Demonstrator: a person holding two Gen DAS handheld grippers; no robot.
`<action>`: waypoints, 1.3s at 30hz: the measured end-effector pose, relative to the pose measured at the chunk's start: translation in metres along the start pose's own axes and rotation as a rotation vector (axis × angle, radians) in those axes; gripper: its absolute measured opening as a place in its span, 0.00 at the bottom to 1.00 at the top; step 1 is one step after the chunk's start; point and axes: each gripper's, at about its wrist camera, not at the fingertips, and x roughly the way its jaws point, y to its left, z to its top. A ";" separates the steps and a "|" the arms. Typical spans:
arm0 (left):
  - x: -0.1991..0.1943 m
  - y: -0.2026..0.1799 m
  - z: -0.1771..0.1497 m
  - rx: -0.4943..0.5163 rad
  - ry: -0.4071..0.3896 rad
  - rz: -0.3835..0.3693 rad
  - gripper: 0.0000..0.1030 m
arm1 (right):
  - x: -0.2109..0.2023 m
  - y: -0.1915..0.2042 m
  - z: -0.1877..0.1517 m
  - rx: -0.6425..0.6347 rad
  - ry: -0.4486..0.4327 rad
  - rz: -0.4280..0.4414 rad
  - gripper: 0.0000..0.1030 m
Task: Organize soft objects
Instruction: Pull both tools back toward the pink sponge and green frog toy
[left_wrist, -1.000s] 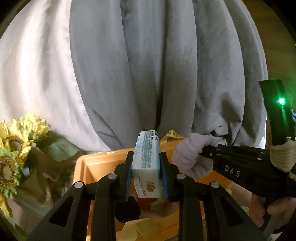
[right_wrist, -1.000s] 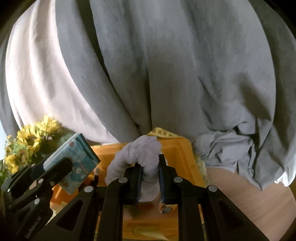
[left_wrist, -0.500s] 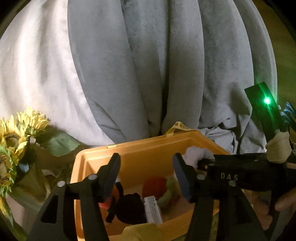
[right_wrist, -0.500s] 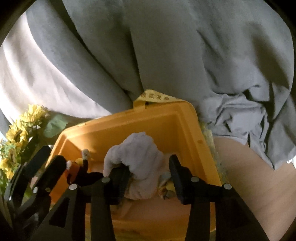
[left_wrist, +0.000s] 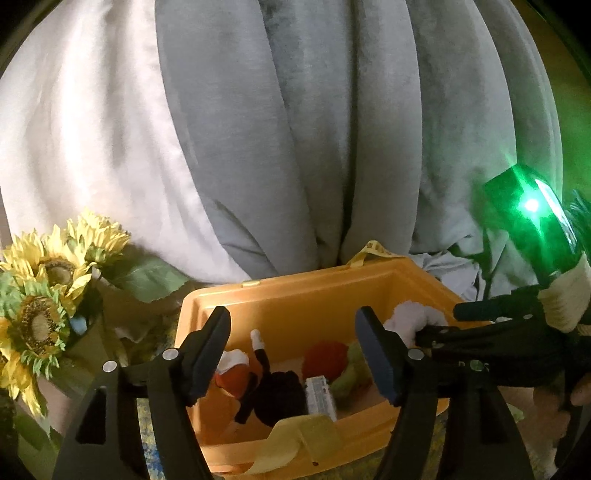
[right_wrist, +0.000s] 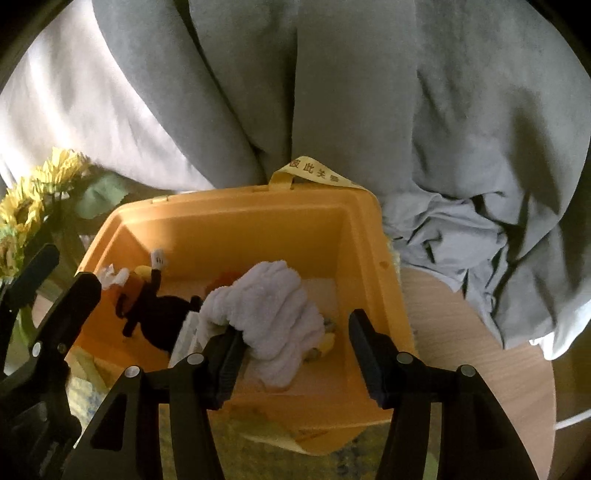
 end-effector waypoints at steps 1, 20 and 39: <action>-0.001 0.000 0.000 -0.002 0.001 0.000 0.68 | 0.000 0.000 0.001 -0.010 0.008 -0.009 0.55; -0.017 0.002 0.002 -0.017 0.025 0.015 0.78 | -0.023 0.000 -0.009 -0.040 0.036 -0.055 0.55; -0.096 -0.016 0.003 0.000 -0.030 -0.018 0.82 | -0.122 -0.002 -0.066 0.092 -0.220 -0.104 0.55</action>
